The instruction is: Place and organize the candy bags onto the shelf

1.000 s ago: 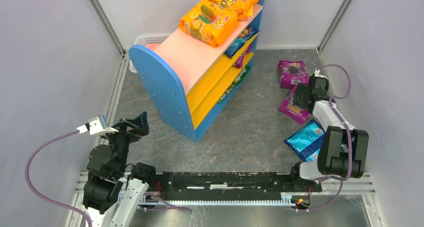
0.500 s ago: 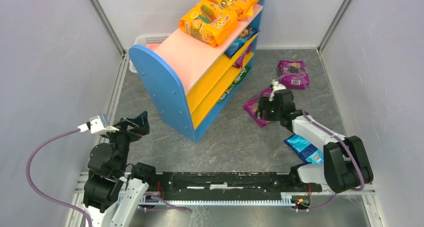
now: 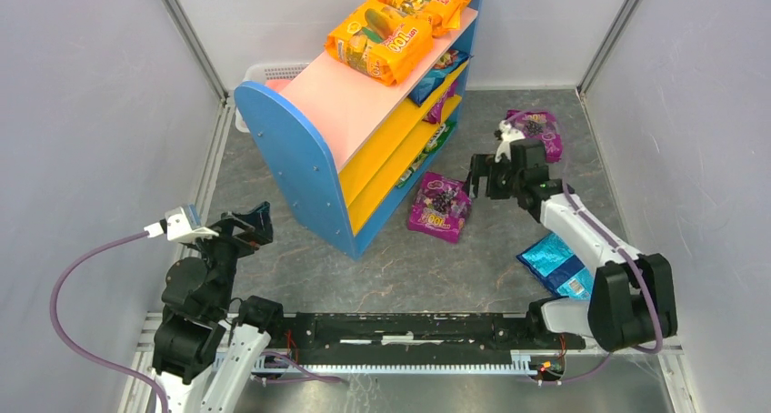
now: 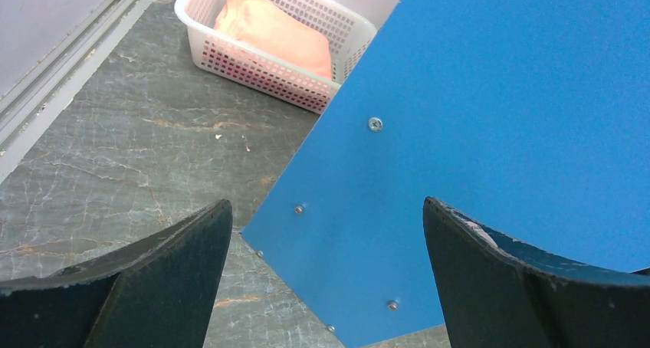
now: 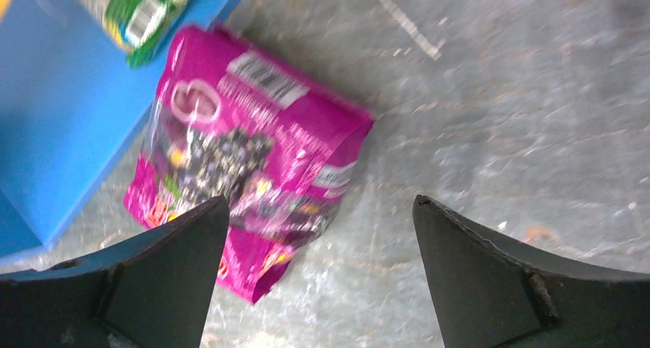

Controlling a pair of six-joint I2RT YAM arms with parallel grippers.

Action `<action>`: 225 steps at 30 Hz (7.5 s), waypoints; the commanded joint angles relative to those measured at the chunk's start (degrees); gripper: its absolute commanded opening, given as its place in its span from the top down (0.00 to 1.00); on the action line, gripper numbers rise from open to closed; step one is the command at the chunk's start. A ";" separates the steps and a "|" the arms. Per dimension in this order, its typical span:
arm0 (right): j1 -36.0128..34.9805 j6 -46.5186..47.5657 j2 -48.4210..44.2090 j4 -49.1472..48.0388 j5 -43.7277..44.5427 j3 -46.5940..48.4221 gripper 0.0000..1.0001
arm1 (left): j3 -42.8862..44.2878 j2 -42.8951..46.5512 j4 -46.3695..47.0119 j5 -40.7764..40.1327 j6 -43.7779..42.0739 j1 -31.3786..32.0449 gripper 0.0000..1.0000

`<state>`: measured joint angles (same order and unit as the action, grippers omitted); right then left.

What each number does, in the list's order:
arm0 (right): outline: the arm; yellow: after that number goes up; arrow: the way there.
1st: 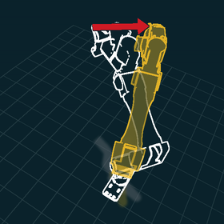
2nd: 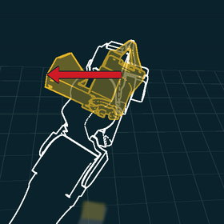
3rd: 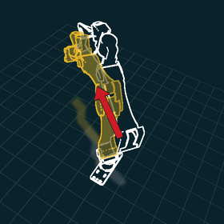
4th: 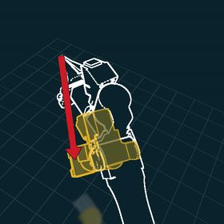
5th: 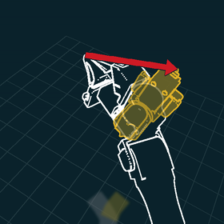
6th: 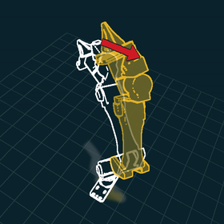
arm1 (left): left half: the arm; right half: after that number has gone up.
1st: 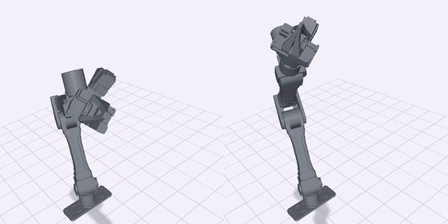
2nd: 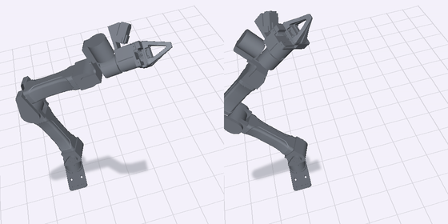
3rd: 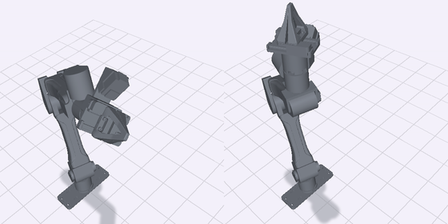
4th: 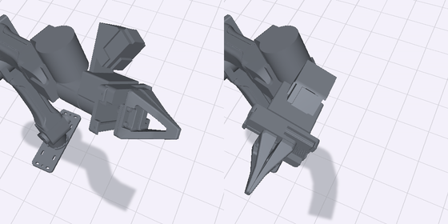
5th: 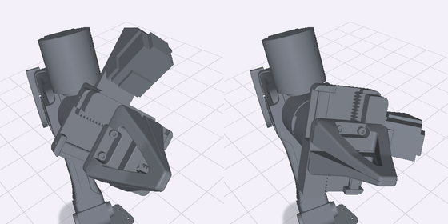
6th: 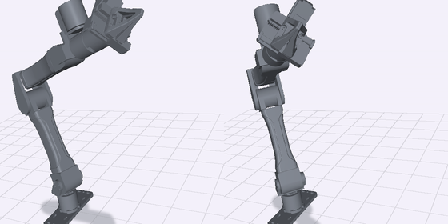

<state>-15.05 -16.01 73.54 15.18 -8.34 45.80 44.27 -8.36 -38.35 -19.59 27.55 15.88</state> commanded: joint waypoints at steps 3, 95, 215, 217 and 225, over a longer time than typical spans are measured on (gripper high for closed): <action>6.47 -0.52 10.25 -10.08 -16.72 7.21 0.02 | -0.07 -1.21 2.62 -0.44 -2.24 -0.19 0.00; 2.36 -45.98 -15.25 -38.99 -34.49 -25.24 0.88 | -0.31 2.16 2.75 -0.03 -2.14 -0.59 0.00; 14.18 -7.43 25.66 -6.46 22.17 21.96 0.02 | -0.41 -0.93 2.79 -0.63 -2.24 -1.68 0.00; 19.69 -12.65 23.75 -14.03 12.48 17.08 0.02 | -0.41 -1.23 2.98 -0.55 -2.32 -1.71 0.00; 33.37 -44.29 27.94 -52.12 -14.73 -0.65 0.02 | -0.59 -1.57 3.71 -0.47 -2.41 -1.68 0.00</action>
<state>17.30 -40.93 98.50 -13.93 -7.09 48.49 43.72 -9.21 -37.45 -19.42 27.53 14.52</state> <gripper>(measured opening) 0.982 0.997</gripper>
